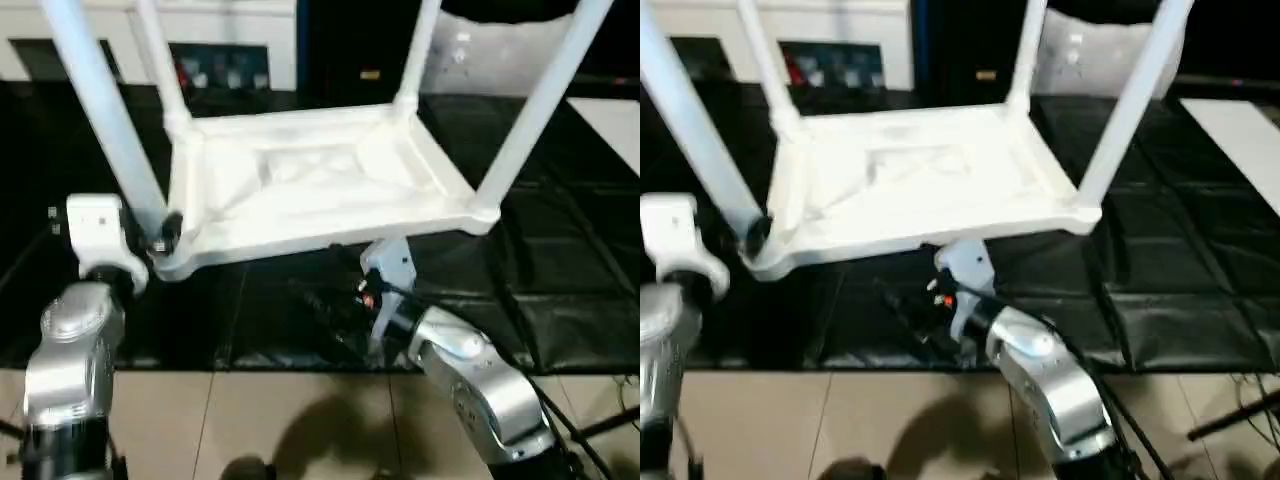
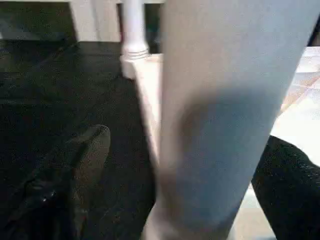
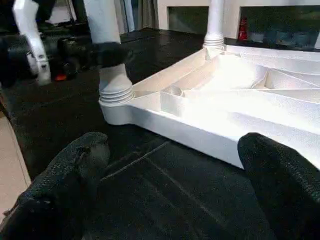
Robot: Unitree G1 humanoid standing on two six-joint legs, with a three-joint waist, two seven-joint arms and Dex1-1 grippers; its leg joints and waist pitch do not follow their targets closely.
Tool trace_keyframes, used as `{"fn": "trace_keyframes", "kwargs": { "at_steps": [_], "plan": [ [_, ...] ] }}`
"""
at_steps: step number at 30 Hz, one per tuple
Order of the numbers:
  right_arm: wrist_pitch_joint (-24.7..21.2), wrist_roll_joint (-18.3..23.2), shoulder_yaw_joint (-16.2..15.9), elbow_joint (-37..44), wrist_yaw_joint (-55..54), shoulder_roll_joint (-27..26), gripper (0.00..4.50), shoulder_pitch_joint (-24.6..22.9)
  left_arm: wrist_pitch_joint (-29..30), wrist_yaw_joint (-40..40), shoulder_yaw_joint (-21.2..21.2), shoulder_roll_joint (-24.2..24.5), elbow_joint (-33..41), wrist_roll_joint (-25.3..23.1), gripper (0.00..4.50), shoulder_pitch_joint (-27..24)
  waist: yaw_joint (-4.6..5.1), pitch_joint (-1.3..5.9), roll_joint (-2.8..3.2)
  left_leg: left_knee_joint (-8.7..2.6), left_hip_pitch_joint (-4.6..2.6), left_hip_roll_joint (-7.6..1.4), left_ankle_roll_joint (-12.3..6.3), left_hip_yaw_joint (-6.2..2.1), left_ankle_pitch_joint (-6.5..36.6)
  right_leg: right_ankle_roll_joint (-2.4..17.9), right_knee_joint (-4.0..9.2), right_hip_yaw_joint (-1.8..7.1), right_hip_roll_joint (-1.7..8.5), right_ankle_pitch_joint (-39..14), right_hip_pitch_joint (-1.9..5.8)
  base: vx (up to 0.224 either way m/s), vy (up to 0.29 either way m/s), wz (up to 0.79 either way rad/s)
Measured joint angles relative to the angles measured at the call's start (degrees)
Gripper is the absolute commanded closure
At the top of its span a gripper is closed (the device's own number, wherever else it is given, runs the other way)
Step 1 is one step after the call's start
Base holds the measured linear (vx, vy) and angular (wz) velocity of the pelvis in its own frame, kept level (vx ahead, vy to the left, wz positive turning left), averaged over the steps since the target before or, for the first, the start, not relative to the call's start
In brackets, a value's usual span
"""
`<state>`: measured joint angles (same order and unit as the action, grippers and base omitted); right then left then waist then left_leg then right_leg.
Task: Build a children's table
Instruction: Rotate table base
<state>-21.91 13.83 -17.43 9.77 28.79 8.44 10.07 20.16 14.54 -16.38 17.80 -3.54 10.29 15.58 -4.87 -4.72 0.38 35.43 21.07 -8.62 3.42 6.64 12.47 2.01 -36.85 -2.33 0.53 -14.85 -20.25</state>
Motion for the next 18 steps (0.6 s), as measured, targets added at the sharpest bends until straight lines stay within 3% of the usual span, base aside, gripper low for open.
{"fn": "trace_keyframes", "kwargs": {
  "at_steps": [4, 9, 12, 18],
  "plan": [
    [-2.5, -2.1, -1.8, -3.6, 0.2, 1.1, 0.00, 3.0, -1.8, 13.1, 3.1, 3.2, -7.8, 1.9, 0.06, 4.4, -0.40, -0.03, -0.14, -0.18, -0.02, -0.02, -0.05, 0.08, -0.2, 0.0, -0.03, -0.04, 0.06, 0.0, -0.05, 0.000, 0.000, 0.00],
    [-3.1, -5.2, -1.3, -11.5, -3.6, 0.0, 0.00, 6.0, -2.1, 25.8, 7.5, 5.7, -12.9, 3.7, 0.06, 6.8, -1.12, 0.02, -0.21, -0.91, 0.00, 0.03, -0.36, 1.31, -0.8, -0.1, -0.07, -0.11, 0.80, 0.0, -0.36, 0.000, 0.000, 0.00],
    [-2.8, -6.8, 0.1, -16.5, -6.5, -0.3, 0.00, 8.2, -0.6, 31.5, 10.0, 6.1, -12.6, 5.6, 0.06, 6.5, -1.60, 0.08, -0.24, -0.92, 0.12, 0.03, -0.53, 1.77, -0.9, -0.2, -0.08, -0.04, 1.01, 0.1, -0.50, 0.000, 0.000, 0.00],
    [1.6, -9.2, 2.9, -30.9, -11.6, 0.4, 0.00, 14.3, 5.2, 39.9, 13.1, 7.0, -5.5, 11.6, 0.06, 2.4, -1.31, 0.17, -0.36, -0.90, 0.19, 0.01, -0.60, 2.05, -1.1, -0.3, -0.16, 0.00, 1.13, 0.2, -0.64, 0.000, 0.000, 0.00]
  ]
}}
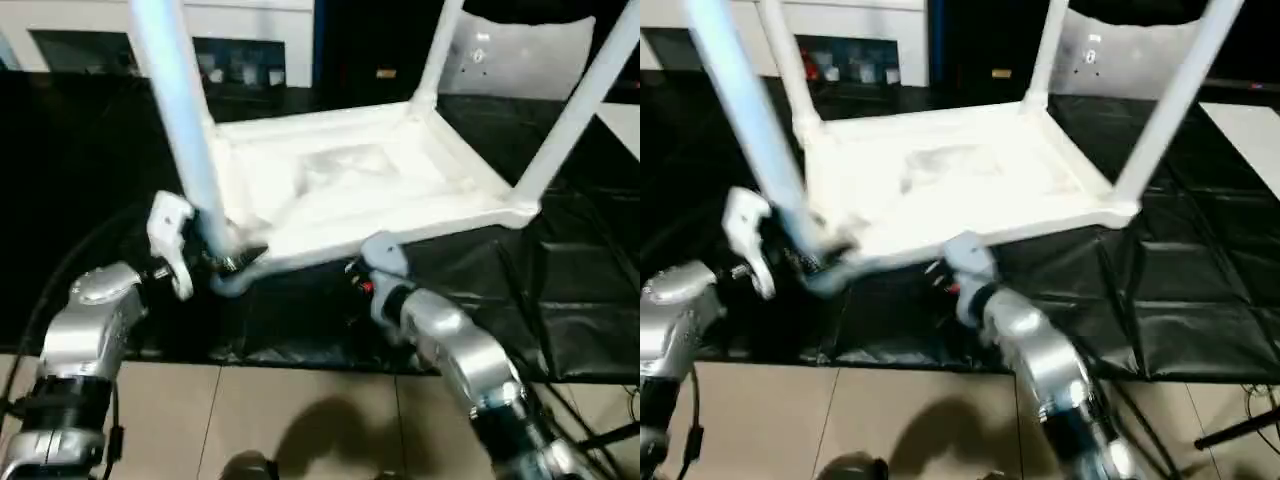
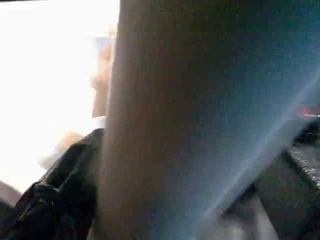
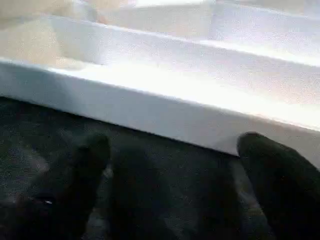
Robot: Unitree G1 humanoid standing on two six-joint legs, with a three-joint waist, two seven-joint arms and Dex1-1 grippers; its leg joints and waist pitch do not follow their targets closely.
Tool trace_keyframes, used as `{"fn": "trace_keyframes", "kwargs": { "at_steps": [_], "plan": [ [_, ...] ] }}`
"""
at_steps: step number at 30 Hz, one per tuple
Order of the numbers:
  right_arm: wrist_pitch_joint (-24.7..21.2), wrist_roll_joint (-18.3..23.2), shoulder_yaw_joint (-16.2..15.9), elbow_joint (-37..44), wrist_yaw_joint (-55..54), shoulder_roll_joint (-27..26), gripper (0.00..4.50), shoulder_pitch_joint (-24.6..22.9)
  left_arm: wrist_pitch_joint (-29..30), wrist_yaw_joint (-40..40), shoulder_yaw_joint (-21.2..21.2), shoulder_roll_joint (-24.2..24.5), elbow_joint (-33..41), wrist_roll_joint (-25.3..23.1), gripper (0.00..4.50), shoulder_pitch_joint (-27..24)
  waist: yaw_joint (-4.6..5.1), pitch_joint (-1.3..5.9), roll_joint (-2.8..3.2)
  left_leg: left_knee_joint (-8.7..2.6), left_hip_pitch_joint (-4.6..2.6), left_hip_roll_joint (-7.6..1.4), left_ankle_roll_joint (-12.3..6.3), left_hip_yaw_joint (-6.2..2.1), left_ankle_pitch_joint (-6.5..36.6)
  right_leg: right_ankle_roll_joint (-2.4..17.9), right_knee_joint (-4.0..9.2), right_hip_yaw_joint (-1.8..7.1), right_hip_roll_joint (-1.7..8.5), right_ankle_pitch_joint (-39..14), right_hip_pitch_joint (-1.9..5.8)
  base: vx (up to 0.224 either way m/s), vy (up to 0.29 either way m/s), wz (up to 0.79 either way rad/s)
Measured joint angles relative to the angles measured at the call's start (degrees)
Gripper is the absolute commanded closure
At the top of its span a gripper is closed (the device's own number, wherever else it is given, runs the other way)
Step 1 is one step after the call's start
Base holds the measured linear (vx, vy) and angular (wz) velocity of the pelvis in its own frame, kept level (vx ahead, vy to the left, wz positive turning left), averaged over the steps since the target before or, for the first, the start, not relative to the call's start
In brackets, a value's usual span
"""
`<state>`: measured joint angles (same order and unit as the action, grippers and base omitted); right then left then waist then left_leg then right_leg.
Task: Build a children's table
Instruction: Rotate table base
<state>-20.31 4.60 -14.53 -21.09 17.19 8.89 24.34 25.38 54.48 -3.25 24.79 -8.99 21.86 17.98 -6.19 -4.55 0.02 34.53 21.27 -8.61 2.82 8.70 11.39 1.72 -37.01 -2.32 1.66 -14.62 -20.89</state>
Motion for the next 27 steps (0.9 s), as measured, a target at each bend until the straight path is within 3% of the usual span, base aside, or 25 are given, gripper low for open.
{"fn": "trace_keyframes", "kwargs": {
  "at_steps": [6, 11, 16, 20, 24, 27],
  "plan": [
    [4.5, -0.7, 2.4, -10.7, -0.5, -0.2, 0.00, 4.4, 5.5, 0.4, 2.6, -2.1, 10.6, 5.6, 0.06, -6.3, 1.94, 0.05, -0.19, -0.01, -0.08, -0.34, -0.01, 0.14, -0.2, 0.2, -0.04, 0.03, -0.26, 0.2, -0.01, 0.000, 0.000, 0.00],
    [5.8, -0.8, 3.0, -13.1, -0.4, -0.9, 0.00, 5.4, 7.2, 0.2, 4.6, -3.6, 15.2, 7.2, 0.06, -8.7, 2.11, 0.05, -0.23, -0.09, -0.10, -0.51, 0.04, 0.17, -0.4, 0.3, -0.04, -0.07, -0.37, 0.3, -0.02, 0.000, 0.000, 0.00],
    [8.1, -2.0, 3.0, -16.8, -0.5, -1.9, 0.00, 7.2, 7.4, -0.8, 8.4, -7.6, 17.3, 7.3, 0.06, -8.2, 2.57, 0.04, -0.34, -0.07, -0.11, -0.52, -0.09, 0.32, -0.5, 0.3, 0.00, 0.02, -0.33, 0.5, -0.03, 0.000, 0.000, 0.00],
    [11.2, -2.1, 3.0, -20.6, -0.3, -3.3, 0.00, 8.9, 5.5, -1.6, 12.3, -12.2, 16.0, 5.4, 0.06, -4.1, 2.69, 0.03, -0.31, -0.07, -0.09, -0.58, -0.12, 0.37, -0.7, 0.3, -0.02, -0.01, -0.34, 0.6, -0.07, 0.000, 0.000, 0.00],
    [13.9, -2.0, 2.9, -21.1, 2.3, -4.2, 0.00, 9.0, 5.2, -2.3, 13.8, -13.6, 16.1, 5.4, 0.06, -2.6, 2.71, 0.03, -0.27, -0.13, -0.05, -0.64, -0.12, 0.39, -0.7, 0.3, -0.01, -0.05, -0.37, 0.6, -0.12, 0.000, 0.000, 0.00],
    [15.1, -3.0, 2.9, -22.6, 0.5, -4.6, 0.00, 10.1, 2.0, -5.6, 14.3, -15.4, 13.8, 2.8, 0.06, -1.2, 2.48, 0.02, -0.19, -0.11, 0.03, -0.65, -0.15, 0.40, -0.7, 0.3, -0.01, -0.11, -0.35, 0.6, -0.17, 0.000, 0.000, 0.00]
  ]
}}
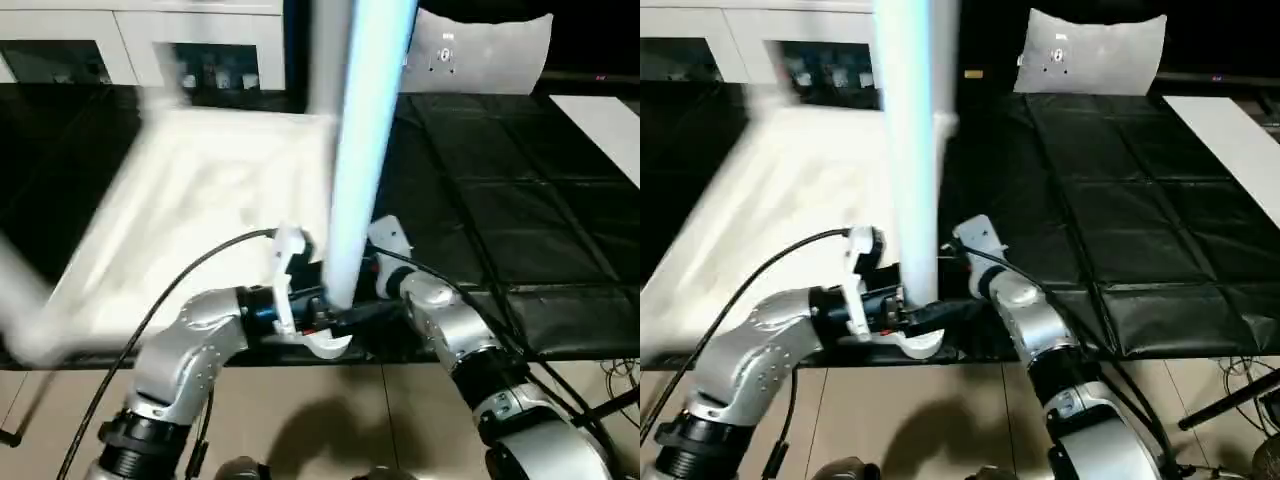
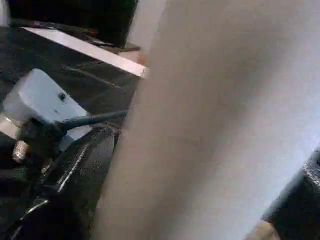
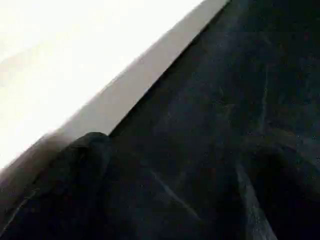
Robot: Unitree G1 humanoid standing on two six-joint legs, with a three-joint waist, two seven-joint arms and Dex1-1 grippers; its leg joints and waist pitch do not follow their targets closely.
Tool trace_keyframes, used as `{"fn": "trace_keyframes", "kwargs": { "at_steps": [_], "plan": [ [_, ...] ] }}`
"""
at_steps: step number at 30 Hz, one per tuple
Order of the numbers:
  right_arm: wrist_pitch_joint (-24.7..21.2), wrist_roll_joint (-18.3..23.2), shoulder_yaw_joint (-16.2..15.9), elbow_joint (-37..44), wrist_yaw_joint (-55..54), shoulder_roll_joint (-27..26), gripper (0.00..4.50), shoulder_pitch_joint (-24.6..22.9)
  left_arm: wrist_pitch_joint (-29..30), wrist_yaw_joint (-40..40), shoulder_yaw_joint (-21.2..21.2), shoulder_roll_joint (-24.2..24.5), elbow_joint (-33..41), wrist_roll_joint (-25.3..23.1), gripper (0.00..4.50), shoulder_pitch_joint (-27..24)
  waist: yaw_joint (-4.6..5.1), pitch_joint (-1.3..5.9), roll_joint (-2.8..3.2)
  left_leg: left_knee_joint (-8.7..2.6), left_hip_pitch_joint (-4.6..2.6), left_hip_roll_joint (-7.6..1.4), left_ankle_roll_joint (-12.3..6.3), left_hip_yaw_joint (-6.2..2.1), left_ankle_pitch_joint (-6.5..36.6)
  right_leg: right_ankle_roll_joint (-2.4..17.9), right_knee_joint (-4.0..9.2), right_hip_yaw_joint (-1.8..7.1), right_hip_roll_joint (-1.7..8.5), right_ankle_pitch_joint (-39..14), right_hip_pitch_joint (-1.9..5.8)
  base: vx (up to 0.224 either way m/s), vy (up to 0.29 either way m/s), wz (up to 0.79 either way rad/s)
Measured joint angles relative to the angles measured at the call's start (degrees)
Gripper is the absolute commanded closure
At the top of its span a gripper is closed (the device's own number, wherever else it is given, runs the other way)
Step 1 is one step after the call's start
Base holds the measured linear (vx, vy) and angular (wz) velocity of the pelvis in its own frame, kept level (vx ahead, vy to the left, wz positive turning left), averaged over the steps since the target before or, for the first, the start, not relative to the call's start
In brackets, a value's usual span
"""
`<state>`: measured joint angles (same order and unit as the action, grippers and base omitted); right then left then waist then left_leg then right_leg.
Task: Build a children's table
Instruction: Rotate table base
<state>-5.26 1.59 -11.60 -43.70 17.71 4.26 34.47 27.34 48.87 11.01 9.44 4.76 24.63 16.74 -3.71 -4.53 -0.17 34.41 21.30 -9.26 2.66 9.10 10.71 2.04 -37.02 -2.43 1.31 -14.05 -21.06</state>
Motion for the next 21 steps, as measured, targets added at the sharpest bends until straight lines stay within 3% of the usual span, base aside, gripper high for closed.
{"fn": "trace_keyframes", "kwargs": {
  "at_steps": [5, 13, 17, 21],
  "plan": [
    [1.3, 0.1, 3.1, -1.8, -4.3, 0.8, 0.00, 0.2, -3.5, -3.3, -1.9, 0.9, -1.8, -2.4, 0.06, 1.7, -0.69, 0.01, 0.01, 0.03, -0.01, 0.00, -0.04, 0.08, 0.0, 0.0, -0.01, 0.00, 0.05, 0.0, 0.02, 0.000, 0.000, 0.00],
    [2.1, 1.3, 7.7, -0.3, -5.0, 4.7, 0.00, -3.2, -1.2, -3.5, -2.7, 5.1, 3.6, -2.5, 0.06, -1.1, -1.12, 0.01, 0.04, 0.02, -0.04, -0.09, 0.00, 0.17, -0.1, 0.0, -0.06, 0.00, 0.02, 0.0, 0.01, 0.000, 0.000, 0.00],
    [1.9, 3.0, 7.8, 10.7, 1.5, 8.4, 0.00, -7.8, 0.0, -1.0, -1.2, 13.5, 9.2, -4.4, 0.06, -6.5, -1.46, 0.03, 0.06, -0.01, 0.00, -0.17, -0.01, 0.28, 0.0, 0.0, 0.00, -0.01, -0.01, 0.0, -0.03, 0.000, 0.000, 0.00],
    [-1.0, 5.7, 7.3, 21.3, 7.4, 10.4, 0.00, -12.1, 0.8, -0.4, -1.2, 16.7, 10.4, -6.0, 0.40, -8.5, -1.73, 0.03, 0.06, 0.03, -0.04, -0.18, -0.06, 0.40, -0.1, -0.1, 0.00, 0.03, 0.04, 0.0, 0.00, 0.000, 0.000, 0.00]
  ]
}}
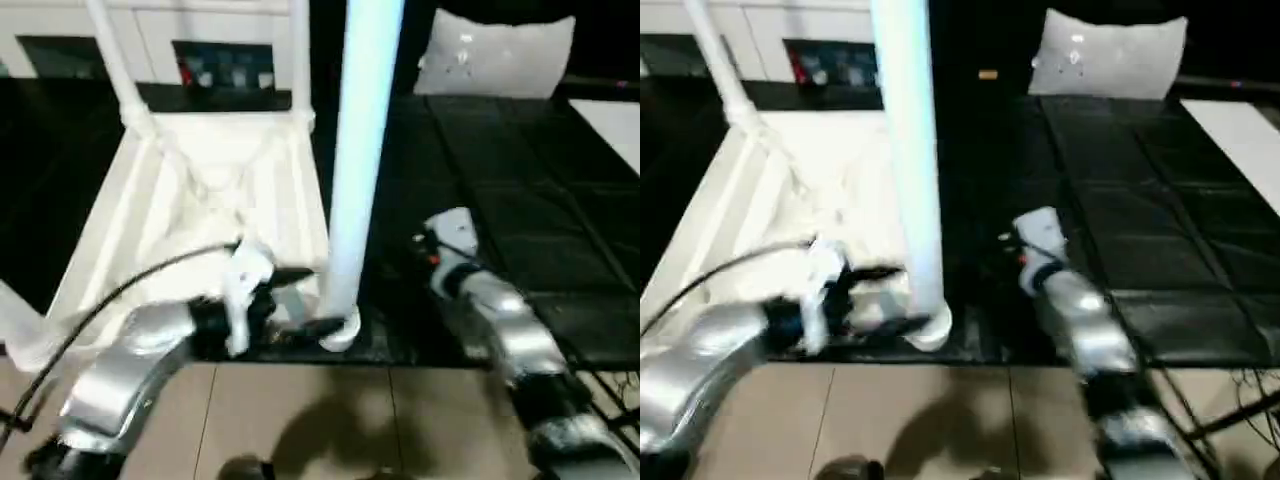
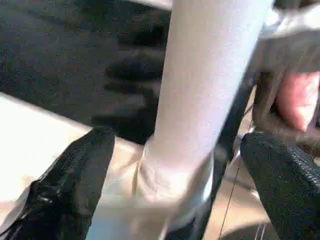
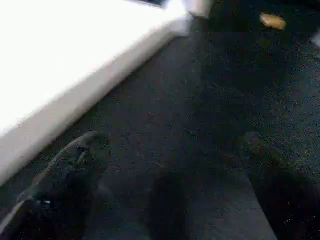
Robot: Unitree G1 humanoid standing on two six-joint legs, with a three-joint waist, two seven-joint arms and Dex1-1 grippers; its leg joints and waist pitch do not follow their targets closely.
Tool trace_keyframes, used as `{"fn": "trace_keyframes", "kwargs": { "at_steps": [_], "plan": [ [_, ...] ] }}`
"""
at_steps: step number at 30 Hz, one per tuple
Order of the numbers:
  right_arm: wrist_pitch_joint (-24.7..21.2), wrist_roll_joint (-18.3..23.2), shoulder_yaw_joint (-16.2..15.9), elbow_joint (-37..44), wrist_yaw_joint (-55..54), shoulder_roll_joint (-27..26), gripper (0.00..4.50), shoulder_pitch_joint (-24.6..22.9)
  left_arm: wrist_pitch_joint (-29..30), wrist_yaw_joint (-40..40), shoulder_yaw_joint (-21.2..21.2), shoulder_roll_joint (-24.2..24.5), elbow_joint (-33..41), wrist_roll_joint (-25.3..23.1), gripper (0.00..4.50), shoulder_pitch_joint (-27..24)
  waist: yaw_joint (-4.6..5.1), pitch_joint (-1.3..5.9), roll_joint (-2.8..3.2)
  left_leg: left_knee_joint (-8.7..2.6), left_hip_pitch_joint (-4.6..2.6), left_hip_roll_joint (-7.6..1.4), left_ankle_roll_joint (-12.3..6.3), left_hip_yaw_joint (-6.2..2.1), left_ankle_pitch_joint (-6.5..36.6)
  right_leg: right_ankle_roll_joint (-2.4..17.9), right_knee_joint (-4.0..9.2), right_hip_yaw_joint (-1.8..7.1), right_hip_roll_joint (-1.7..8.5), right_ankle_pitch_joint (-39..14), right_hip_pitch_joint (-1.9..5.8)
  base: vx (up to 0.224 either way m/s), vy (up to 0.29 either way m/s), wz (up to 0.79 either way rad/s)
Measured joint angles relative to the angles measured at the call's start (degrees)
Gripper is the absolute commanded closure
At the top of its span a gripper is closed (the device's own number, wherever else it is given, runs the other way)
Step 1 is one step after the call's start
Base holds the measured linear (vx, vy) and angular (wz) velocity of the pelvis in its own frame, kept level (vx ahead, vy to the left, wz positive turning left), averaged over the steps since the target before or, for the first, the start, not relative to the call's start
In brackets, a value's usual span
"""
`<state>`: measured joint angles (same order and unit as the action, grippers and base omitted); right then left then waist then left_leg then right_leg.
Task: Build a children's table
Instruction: Rotate table base
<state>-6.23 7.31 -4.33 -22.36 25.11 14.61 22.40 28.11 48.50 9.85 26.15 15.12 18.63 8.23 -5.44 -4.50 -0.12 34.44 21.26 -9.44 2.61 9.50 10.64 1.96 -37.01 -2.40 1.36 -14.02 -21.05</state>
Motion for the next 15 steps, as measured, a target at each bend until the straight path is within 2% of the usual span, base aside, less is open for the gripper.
{"fn": "trace_keyframes", "kwargs": {
  "at_steps": [3, 4, 6, 8, 15],
  "plan": [
    [-2.8, 3.0, -1.6, 8.3, 4.1, 1.1, 0.00, -3.4, 0.2, 0.1, 0.0, 1.2, 0.6, -1.0, 0.43, -0.2, 0.03, 0.00, -0.01, 0.00, -0.07, -0.01, -0.02, 0.10, 0.0, 0.0, 0.00, 0.04, 0.03, 0.0, 0.05, 0.000, 0.000, 0.00],
    [-3.9, 4.1, -2.1, 11.5, 5.6, 2.2, 0.00, -4.8, 0.1, 0.6, 0.2, 2.6, 0.9, -1.3, 0.76, -0.4, -0.04, -0.01, -0.04, -0.01, -0.07, -0.02, -0.02, 0.10, 0.0, 0.0, 0.01, 0.04, 0.03, 0.0, 0.06, 0.000, 0.000, 0.00],
    [-6.8, 6.3, -3.1, 18.6, 9.3, 6.2, 0.00, -8.2, -0.9, 2.6, 1.2, 6.6, -0.3, -3.1, 0.82, -0.1, -0.34, -0.01, -0.03, -0.03, -0.10, -0.03, -0.02, 0.11, 0.0, -0.1, 0.02, 0.05, 0.02, 0.0, 0.08, 0.000, 0.000, 0.00],
    [-8.8, 7.3, -3.3, 22.7, 12.7, 9.5, 0.00, -10.3, -2.0, 4.0, 2.0, 8.4, -2.9, -4.8, 0.93, 1.2, -0.52, -0.01, -0.04, -0.03, -0.10, -0.02, -0.02, 0.14, 0.0, -0.2, 0.03, 0.07, 0.03, 0.0, 0.08, 0.000, 0.000, 0.00],
    [-12.7, 9.2, -4.0, 30.6, 20.9, 16.5, 0.00, -14.6, -3.9, 9.4, 5.9, 11.1, -7.9, -7.3, 1.54, 5.4, -0.95, -0.01, -0.03, -0.05, -0.08, -0.03, -0.03, 0.16, 0.0, -0.2, 0.05, 0.08, 0.03, 0.0, 0.05, 0.000, 0.000, 0.00]
  ]
}}
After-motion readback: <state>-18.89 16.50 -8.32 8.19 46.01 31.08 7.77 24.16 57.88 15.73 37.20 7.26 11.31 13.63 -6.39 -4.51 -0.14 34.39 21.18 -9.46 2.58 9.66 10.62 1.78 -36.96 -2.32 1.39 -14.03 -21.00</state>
